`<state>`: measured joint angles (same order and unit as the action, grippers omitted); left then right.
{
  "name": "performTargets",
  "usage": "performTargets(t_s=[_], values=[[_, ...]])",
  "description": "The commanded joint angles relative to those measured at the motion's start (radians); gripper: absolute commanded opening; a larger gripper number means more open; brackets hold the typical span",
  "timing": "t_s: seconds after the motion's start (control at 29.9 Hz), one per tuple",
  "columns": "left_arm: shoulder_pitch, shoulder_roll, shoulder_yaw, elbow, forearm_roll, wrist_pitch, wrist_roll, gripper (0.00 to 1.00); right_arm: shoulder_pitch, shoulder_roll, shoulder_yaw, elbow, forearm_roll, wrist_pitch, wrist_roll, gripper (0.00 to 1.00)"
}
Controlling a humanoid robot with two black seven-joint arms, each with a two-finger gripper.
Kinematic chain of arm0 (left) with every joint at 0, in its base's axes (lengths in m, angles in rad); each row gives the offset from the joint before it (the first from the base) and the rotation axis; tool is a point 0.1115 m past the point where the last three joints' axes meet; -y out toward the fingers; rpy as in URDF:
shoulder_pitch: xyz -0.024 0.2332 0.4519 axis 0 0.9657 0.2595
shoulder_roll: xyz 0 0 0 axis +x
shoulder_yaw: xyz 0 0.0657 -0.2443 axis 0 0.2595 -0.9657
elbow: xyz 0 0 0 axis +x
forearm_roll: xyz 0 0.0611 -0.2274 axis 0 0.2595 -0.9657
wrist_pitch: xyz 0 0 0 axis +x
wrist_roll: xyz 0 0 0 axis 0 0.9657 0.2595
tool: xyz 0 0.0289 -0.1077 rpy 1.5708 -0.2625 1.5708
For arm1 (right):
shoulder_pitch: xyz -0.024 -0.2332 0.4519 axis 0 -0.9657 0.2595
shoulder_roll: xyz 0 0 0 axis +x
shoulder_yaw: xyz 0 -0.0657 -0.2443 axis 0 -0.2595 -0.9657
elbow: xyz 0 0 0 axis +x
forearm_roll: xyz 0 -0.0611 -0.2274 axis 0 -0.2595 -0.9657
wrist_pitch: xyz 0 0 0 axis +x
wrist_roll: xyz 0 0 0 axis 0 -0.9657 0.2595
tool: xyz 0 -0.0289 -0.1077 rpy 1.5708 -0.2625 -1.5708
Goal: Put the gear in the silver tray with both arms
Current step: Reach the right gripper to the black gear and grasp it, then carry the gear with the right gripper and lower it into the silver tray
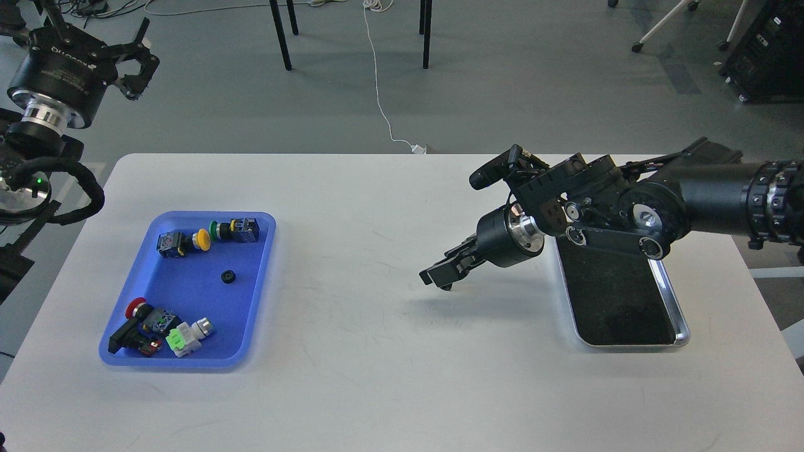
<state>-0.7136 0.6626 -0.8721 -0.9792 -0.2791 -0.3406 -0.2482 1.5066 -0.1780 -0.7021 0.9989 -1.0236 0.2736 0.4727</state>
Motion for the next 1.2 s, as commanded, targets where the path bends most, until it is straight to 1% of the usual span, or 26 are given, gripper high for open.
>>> performTargets(t_s=[0.0, 0.17, 0.47, 0.77, 0.94, 1.04, 1.17], values=[[0.0, 0.003, -0.007, -0.001, 0.0, 0.0, 0.001, 0.98, -0.012, 0.034, -0.054, -0.005, -0.038, -0.057, 0.004, 0.69], [0.0, 0.019, -0.021, -0.001, 0.0, -0.002, 0.004, 0.98, -0.019, 0.08, -0.094, -0.02, -0.043, -0.093, 0.009, 0.67], [0.005, 0.019, -0.022, -0.001, 0.0, -0.002, 0.001, 0.98, -0.023, 0.175, -0.126, -0.124, -0.044, -0.106, 0.007, 0.67], [0.008, 0.032, -0.022, 0.001, 0.0, -0.003, 0.001, 0.98, -0.074, 0.178, -0.189, -0.21, -0.102, -0.157, 0.006, 0.67], [0.009, 0.034, -0.022, 0.001, 0.0, -0.005, 0.001, 0.98, -0.091, 0.178, -0.188, -0.212, -0.102, -0.159, 0.006, 0.66], [0.016, 0.035, -0.022, 0.001, 0.0, -0.005, 0.001, 0.98, -0.092, 0.178, -0.188, -0.212, -0.102, -0.16, 0.007, 0.61], [0.017, 0.034, -0.022, 0.001, 0.0, -0.003, 0.001, 0.98, -0.091, 0.178, -0.192, -0.21, -0.105, -0.16, 0.009, 0.49]])
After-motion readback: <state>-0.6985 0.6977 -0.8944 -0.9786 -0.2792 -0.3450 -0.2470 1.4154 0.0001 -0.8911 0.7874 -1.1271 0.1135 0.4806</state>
